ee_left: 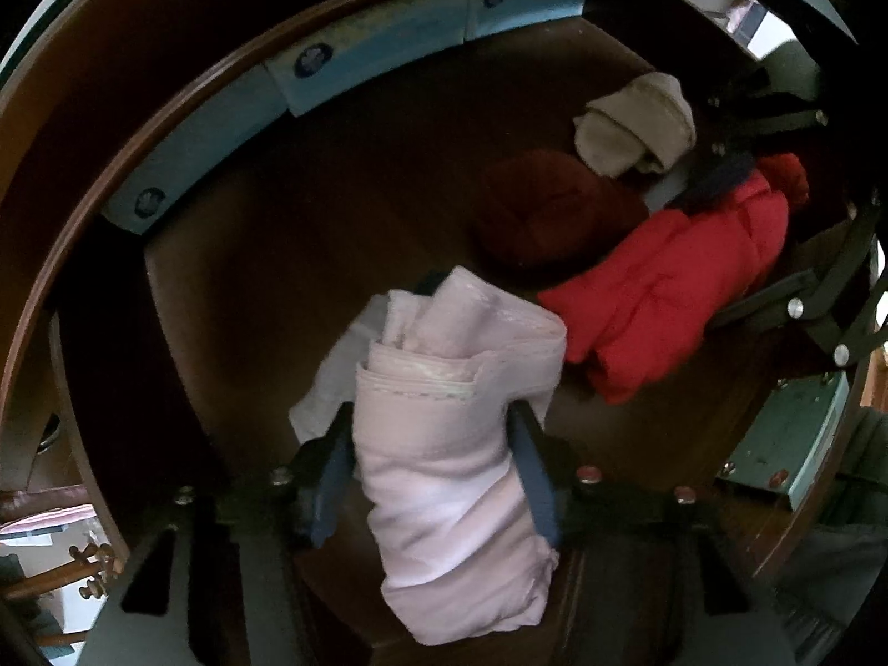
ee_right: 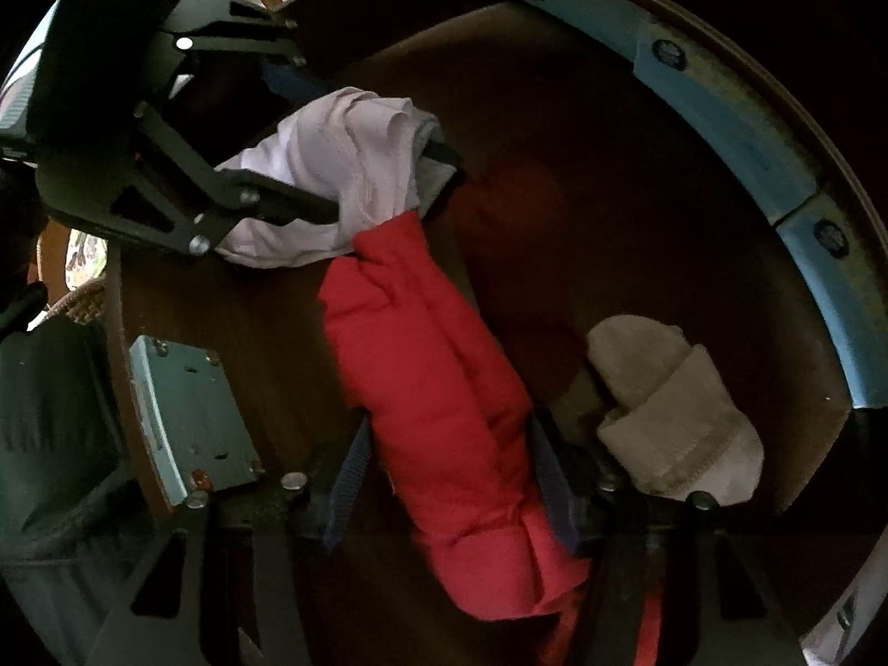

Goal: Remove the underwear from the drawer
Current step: 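Lift the light pink garment with the left tool while the right tool lifts the red garment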

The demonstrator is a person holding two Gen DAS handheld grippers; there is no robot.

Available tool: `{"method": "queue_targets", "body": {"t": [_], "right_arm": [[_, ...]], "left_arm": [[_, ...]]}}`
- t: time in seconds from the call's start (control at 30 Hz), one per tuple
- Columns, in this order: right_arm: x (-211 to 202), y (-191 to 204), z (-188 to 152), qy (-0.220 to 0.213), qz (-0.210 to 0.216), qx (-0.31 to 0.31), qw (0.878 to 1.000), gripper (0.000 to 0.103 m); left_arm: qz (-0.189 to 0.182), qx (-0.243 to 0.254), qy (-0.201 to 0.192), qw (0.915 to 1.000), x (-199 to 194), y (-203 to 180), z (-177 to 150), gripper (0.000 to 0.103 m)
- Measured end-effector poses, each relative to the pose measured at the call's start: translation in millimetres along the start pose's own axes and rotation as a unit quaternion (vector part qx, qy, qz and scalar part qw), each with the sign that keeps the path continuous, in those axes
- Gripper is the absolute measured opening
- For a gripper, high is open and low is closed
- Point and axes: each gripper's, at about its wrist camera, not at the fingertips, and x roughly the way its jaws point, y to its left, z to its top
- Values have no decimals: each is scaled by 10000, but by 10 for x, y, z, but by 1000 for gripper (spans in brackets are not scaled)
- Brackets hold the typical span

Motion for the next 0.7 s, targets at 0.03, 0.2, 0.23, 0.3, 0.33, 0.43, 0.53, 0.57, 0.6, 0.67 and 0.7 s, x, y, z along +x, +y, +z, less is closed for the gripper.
{"method": "queue_targets", "body": {"t": [0.03, 0.2, 0.23, 0.3, 0.33, 0.43, 0.53, 0.57, 0.6, 0.67, 0.7], "right_arm": [[-16, 0, -11, -74, 15, 9, 10000, 50], [-130, 119, -137, -514, -15, 93, 9986, 41], [-144, 139, -153, -610, 19, 140, 9980, 40], [-181, 170, -172, -737, -40, 147, 9972, 40], [-199, 166, -188, -783, -87, 126, 9968, 40], [-254, 211, -250, -969, -51, 122, 9952, 40], [-395, 270, -309, -1193, -196, 106, 9926, 40], [-424, 248, -319, -1284, -192, 145, 9914, 40], [-449, 226, -335, -1369, -180, 192, 9902, 40], [-495, 222, -309, -1593, -175, 308, 9866, 40], [-537, 209, -335, -1715, -180, 347, 9844, 40]], "left_arm": [[25, 4, -41, 10000, -1, -2, -7, 45], [195, 26, -291, 9994, -39, -21, -48, 31], [207, 15, -341, 9992, -51, -24, -59, 29], [229, -42, -442, 9988, -70, -14, -74, 26], [235, -53, -496, 9985, -84, -13, -82, 25], [271, -98, -675, 9973, -116, -11, -127, 22], [218, -96, -967, 9950, -206, -44, -191, 22], [182, -126, -1048, 9942, -229, -50, -235, 22], [157, -169, -1111, 9935, -246, -39, -249, 22], [136, -354, -1244, 9915, -288, 53, -336, 21], [146, -388, -1277, 9909, -320, 62, -433, 21]]}}
